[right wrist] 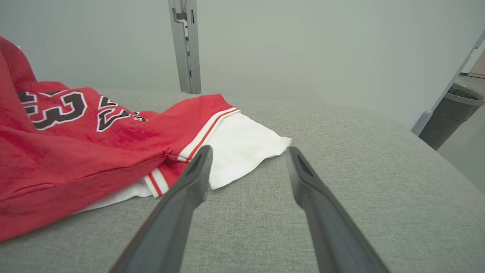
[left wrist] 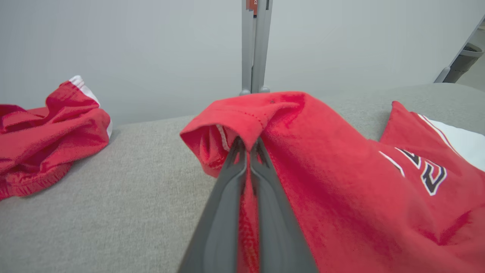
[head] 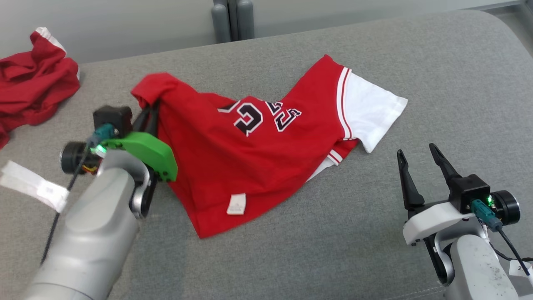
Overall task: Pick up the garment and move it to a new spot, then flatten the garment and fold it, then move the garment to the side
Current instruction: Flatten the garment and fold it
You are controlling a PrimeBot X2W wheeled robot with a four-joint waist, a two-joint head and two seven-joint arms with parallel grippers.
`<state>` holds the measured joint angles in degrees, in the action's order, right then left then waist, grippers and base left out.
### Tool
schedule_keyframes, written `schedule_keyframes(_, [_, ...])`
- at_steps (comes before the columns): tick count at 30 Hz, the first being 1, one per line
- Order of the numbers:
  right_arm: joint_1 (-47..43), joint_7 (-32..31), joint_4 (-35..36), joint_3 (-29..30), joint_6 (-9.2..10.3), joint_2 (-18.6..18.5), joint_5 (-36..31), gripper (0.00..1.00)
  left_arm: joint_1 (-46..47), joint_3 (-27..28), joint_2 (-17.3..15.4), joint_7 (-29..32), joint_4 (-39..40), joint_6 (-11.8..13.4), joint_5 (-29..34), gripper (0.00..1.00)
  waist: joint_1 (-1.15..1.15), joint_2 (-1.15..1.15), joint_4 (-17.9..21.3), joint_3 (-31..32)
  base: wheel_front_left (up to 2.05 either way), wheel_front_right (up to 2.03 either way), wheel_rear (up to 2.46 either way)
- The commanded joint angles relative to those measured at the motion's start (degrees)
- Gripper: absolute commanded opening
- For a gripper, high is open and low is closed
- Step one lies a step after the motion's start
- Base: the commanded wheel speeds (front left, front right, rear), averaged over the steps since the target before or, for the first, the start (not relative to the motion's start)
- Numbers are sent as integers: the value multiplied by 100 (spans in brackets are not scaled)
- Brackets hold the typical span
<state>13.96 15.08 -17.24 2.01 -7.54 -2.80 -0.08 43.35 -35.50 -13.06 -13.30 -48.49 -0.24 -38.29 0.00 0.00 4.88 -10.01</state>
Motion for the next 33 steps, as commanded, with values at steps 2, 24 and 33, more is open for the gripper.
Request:
schedule_keyframes(2, [96, 12, 28, 20, 11, -18, 17, 100, 452, -39, -127, -60, 0, 16, 198, 0, 0, 0, 185, -169, 0, 0, 0])
schedule_keyframes(24, [110, 12, 99, 224, 11, -18, 33, 100, 245, 529, 106, -182, 89, 126, 716, 100, 0, 0, 205, -405, 0, 0, 0])
schedule_keyframes(33, [-72, 12, 56, 215, 11, -19, 49, 100, -1139, 472, 509, -185, 840, -170, 1053, 100, 0, 0, -104, -154, 0, 0, 0])
